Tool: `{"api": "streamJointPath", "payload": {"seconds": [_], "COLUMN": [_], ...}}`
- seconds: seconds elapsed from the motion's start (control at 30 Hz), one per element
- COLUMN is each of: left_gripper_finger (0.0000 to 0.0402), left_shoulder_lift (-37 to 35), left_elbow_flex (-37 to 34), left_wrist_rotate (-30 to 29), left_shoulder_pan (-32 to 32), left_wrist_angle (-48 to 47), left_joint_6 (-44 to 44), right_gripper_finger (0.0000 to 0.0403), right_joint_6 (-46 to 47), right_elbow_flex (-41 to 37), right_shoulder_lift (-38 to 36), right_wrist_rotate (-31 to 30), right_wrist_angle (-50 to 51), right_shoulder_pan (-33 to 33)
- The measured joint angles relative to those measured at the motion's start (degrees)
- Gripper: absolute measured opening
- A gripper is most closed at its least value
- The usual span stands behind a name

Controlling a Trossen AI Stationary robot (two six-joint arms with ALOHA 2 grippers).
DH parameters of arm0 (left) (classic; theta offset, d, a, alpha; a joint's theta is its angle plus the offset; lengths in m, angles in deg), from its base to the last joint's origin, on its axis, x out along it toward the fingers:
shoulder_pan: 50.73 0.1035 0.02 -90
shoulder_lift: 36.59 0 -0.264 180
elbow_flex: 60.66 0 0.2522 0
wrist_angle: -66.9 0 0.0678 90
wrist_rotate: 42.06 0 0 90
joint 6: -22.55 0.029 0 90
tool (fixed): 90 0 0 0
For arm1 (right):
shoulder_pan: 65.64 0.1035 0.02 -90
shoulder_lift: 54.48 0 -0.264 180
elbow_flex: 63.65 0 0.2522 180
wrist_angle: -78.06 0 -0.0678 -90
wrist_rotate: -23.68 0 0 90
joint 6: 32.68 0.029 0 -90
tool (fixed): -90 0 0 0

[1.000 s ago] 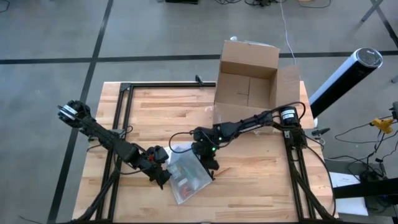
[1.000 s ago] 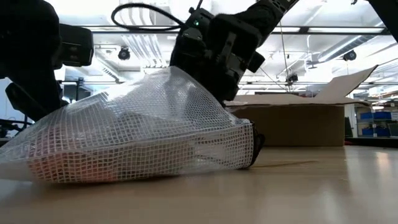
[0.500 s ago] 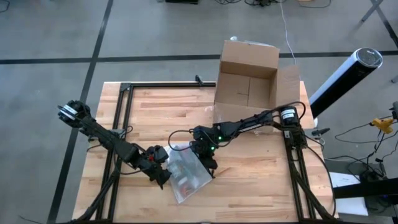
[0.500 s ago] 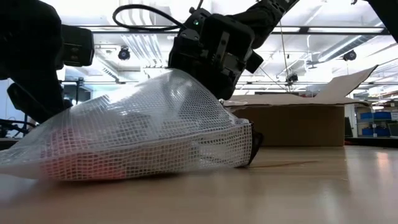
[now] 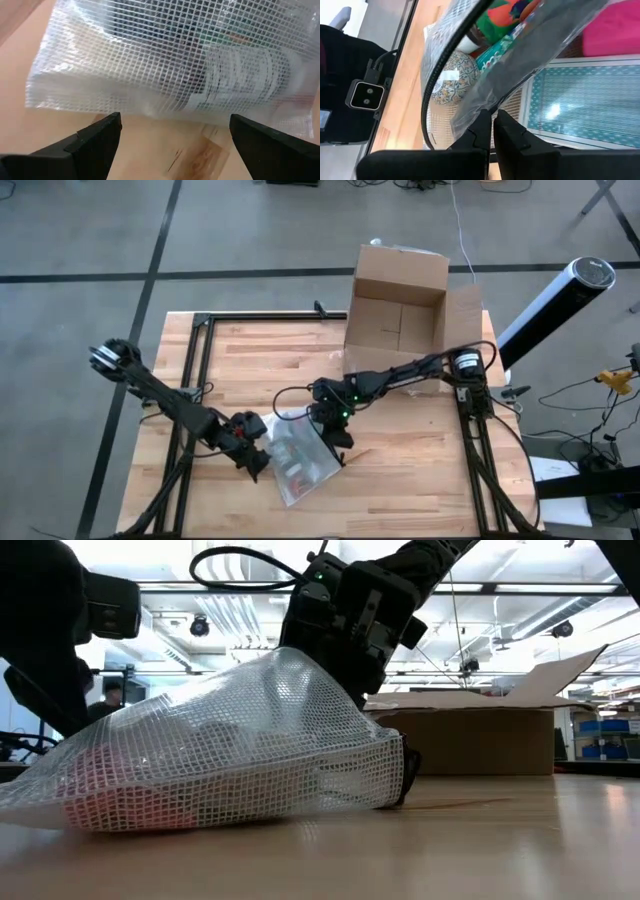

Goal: Unpack boxes

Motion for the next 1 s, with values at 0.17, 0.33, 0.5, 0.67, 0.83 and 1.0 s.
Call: {"api": "streamJointPath", "payload": {"seconds": [0.17,0.33,0.5,0.67,0.83,1.0], "left_gripper_finger": [0.0353,0.0353,0.0353,0.0353,0.0353,0.0353], "left_shoulder_lift": [-2.85,-5.17,-5.61,-3.57,1.71,9.46], "left_elbow_flex": [0.00,0.00,0.86,5.32,11.78,19.40], "left_wrist_rotate": [0.06,0.02,0.04,-0.97,-1.46,-1.71], "left_shoulder_pan": [-0.06,-0.08,-0.08,0.05,0.56,1.34], "left_wrist_angle": [-3.19,-4.09,-3.92,-3.86,-3.88,-3.73], "left_joint_6": [-0.05,-0.24,0.21,4.85,10.70,16.04], "right_gripper_finger": [0.0000,0.0000,0.0000,0.0000,0.0000,0.0000], "right_joint_6": [-1.30,-4.01,-10.30,-14.17,-13.70,-9.50], "right_elbow_flex": [0.00,0.00,-0.25,-3.02,-8.01,-17.22], "right_shoulder_lift": [-0.13,-0.72,-3.44,-8.15,-12.19,-18.85], "right_wrist_rotate": [-0.07,-0.14,-2.61,-4.45,-4.57,-4.81], "right_wrist_angle": [1.66,5.86,12.35,13.10,11.06,3.53], "right_shoulder_pan": [-0.86,-2.28,-3.14,-2.77,-2.35,-1.53]}}
